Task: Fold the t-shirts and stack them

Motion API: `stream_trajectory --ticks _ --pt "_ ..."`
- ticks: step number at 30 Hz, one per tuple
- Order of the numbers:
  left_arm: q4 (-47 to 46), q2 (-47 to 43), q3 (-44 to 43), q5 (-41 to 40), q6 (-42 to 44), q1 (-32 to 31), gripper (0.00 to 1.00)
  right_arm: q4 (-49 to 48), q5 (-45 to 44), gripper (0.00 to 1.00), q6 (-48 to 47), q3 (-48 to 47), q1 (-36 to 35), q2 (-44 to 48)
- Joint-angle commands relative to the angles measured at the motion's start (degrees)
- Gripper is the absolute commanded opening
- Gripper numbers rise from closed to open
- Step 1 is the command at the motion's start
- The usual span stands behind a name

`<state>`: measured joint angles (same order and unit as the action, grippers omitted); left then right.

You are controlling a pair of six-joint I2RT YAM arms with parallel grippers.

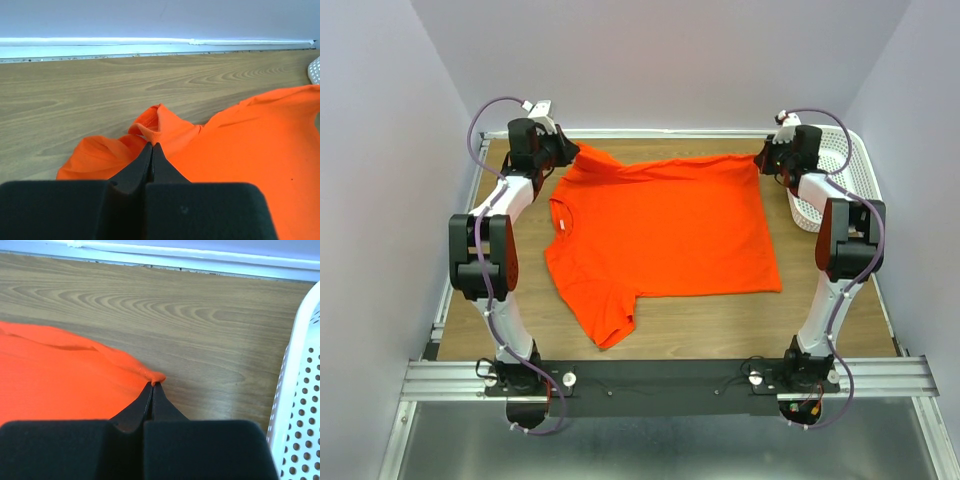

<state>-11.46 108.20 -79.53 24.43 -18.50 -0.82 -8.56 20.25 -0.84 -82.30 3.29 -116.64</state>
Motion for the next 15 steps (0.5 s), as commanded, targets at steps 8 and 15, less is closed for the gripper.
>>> stream_trajectory --ticks 8,15 --pt "-1.0 -4.5 2.4 2.9 1.4 0.4 0.00 -1.2 0.5 0.01 0.7 -0.7 -0.5 -2.5" --pt "-2.0 -8.9 5.9 2.3 1.3 0.4 0.00 -1.1 -0.1 0.01 0.7 -0.7 -0.4 -2.5"
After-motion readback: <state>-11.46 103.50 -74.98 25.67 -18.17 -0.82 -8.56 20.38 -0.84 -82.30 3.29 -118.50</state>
